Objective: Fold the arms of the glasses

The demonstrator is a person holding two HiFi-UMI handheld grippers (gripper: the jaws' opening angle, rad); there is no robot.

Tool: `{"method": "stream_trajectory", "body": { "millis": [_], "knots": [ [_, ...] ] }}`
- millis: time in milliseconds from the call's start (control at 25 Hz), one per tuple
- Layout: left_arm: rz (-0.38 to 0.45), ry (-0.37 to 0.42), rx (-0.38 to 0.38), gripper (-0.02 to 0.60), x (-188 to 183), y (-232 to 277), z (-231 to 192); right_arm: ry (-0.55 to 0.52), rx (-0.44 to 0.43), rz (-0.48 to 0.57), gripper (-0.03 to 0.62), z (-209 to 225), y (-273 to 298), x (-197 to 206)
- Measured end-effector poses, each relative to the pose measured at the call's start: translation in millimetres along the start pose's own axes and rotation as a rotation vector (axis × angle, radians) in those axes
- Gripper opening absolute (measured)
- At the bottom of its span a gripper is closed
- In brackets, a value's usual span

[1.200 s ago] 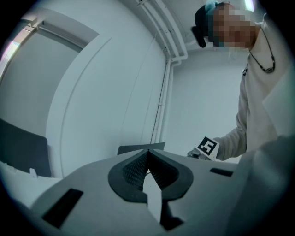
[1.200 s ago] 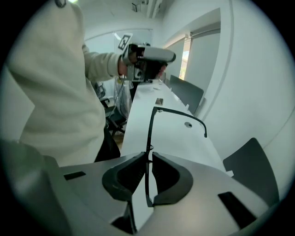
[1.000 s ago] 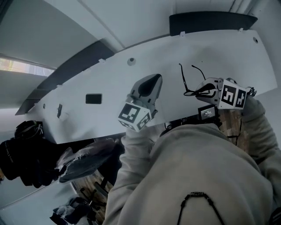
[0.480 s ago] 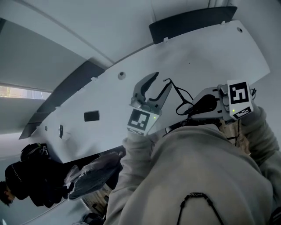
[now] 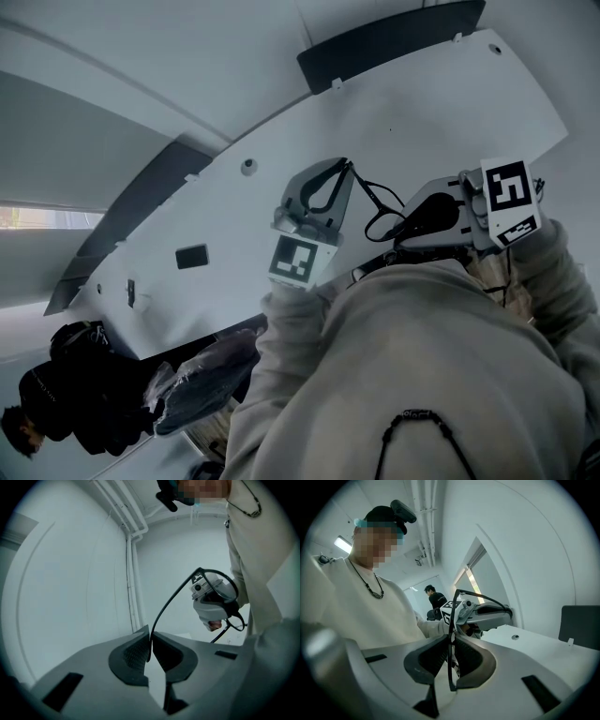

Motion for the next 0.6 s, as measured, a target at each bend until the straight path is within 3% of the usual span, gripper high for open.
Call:
{"method": "stream_trajectory", "body": {
  "millis": [600],
  "knots": [
    [0.058, -0.135, 0.059, 0.017, -3.3, -15.6, 13.0, -0.092, 0.076, 0.048, 0.061, 1.3, 10.5, -13.1]
  ]
}}
Point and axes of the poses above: the fingertips, and each gripper's own axes: y forward along the fingers, z to its right, x out of its underside, the point moved 3 cm from there along -y, backward along the fingers, and after that the axes turned 6 degrees about x, right-handed, at the moved point
